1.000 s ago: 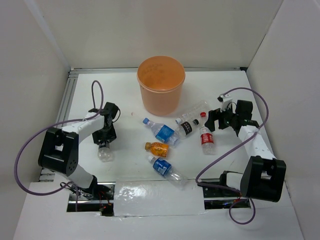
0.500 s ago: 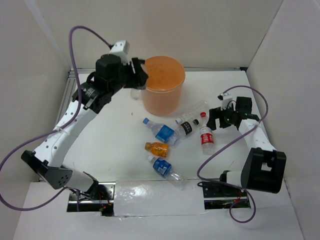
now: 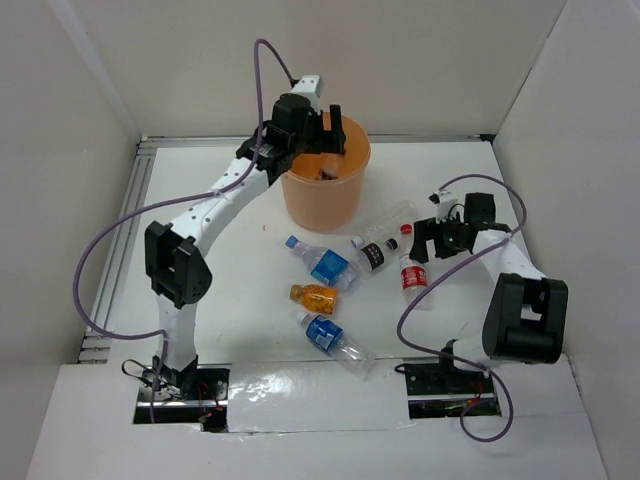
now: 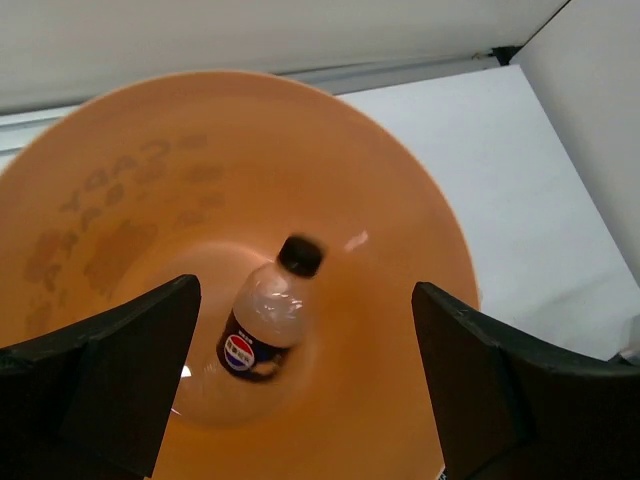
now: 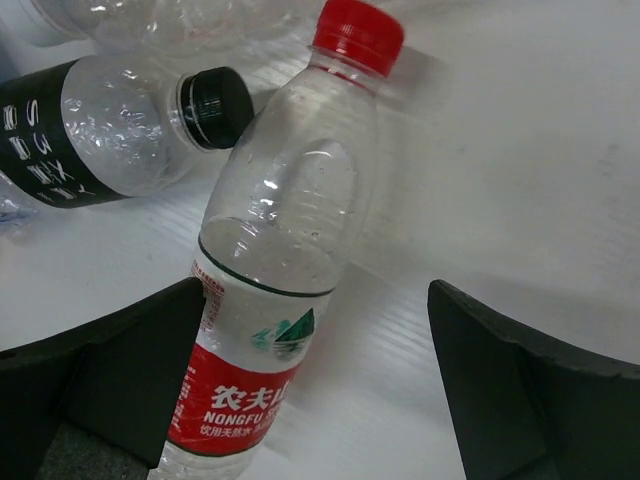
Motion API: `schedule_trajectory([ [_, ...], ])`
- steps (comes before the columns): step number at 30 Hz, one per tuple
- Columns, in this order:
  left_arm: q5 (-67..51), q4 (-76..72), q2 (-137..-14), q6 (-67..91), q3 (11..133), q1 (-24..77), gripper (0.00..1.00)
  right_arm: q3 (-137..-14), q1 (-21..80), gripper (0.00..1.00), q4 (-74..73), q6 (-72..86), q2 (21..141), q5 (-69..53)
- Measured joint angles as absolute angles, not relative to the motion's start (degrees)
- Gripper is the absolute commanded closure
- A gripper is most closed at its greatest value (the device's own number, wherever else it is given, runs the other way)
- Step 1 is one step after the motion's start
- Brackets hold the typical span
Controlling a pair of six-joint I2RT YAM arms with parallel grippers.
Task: Put the plastic bottles in the bin
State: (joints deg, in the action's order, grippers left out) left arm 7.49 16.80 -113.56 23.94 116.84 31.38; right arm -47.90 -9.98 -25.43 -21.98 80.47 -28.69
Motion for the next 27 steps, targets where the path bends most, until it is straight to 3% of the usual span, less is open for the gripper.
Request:
schedule_trajectory([
  [4,7.4,17.8,-114.0,23.4,117.5,31.7,0.0,-47.9,-6.3,0.02,-24.8,-21.1,84.9,-27.4],
  [6,7.6,17.7,-112.6,22.3,118.2,32.2,0.0,-47.9,-4.3,0.13,-24.5,-20.4,87.5,-26.4],
  [7,7.7,17.9,-111.5,22.1,118.1,32.4,0.0,-47.9,-4.1,0.13,-24.4,-20.3,88.1,-26.3],
  [12,9.0,18.0,-93.0,22.0,102.4,36.2,0.0,-49.8,-4.0,0.74,-23.7,-18.5,92.0,-26.0],
  [14,8.5,17.6,-82.5,25.3,91.7,38.2,0.02,-50.7,-4.9,0.82,-24.7,-18.2,92.1,-26.4],
  [16,7.6,19.3,-73.4,30.4,81.5,39.9,0.07,-51.5,-6.8,0.85,-26.8,-19.4,91.3,-26.4],
  [21,5.6,25.2,-62.3,46.5,62.7,46.1,0.06,-61.4,-12.1,0.85,-37.7,-28.0,85.5,-32.2],
  [24,4.7,31.9,-63.0,56.0,59.4,50.3,0.04,-71.0,-12.4,0.85,-36.6,-31.1,81.6,-38.8],
  [27,4.5,36.2,-64.2,65.0,59.4,51.1,0.01,-77.5,-10.9,0.85,-26.4,-28.1,78.7,-45.9],
])
